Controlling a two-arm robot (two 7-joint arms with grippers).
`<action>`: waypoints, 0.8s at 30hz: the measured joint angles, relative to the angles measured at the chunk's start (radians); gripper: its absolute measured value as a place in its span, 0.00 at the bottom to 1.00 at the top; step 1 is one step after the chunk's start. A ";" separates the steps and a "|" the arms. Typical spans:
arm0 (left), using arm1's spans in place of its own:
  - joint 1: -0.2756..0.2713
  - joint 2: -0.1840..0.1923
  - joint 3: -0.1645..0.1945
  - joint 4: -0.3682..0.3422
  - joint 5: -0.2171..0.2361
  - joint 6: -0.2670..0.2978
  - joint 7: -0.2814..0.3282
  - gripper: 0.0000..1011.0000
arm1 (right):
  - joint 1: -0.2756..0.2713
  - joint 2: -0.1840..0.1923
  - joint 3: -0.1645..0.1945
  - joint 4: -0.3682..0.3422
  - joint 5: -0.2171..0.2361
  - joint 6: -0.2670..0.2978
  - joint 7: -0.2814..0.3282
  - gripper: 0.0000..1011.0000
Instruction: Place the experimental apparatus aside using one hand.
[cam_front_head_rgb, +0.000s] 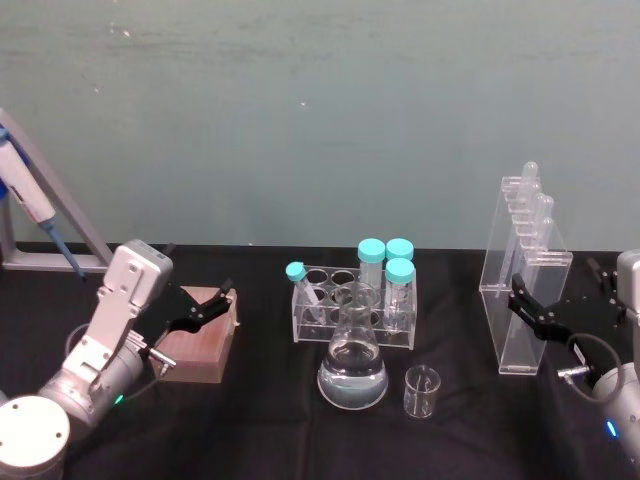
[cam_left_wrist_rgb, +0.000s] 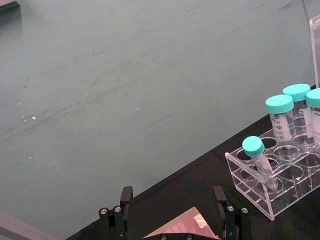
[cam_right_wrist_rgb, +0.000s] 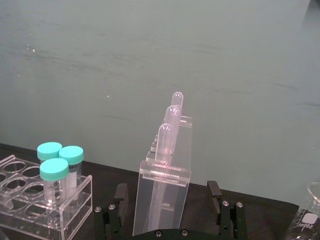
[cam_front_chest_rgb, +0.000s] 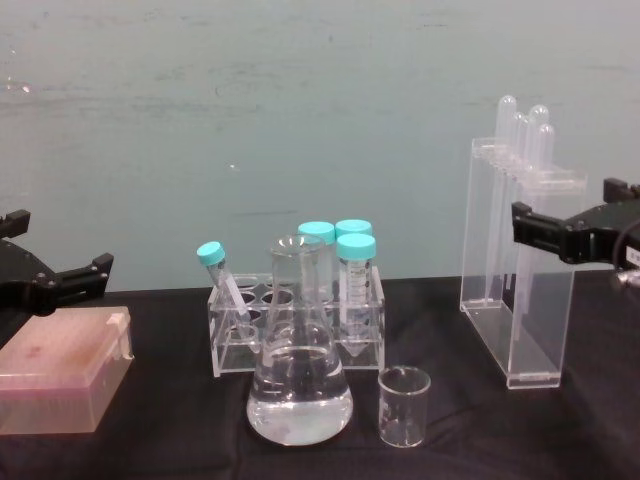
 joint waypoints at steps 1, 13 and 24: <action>0.000 0.000 0.000 0.000 0.000 0.000 0.000 0.99 | 0.001 -0.004 0.001 0.001 -0.004 -0.001 -0.002 0.99; 0.000 0.000 0.000 0.000 0.000 0.000 0.000 0.99 | 0.015 -0.057 0.027 0.021 -0.033 -0.011 -0.012 0.99; 0.000 0.000 0.000 0.000 0.000 0.000 0.000 0.99 | 0.031 -0.104 0.056 0.046 -0.036 -0.013 0.007 0.99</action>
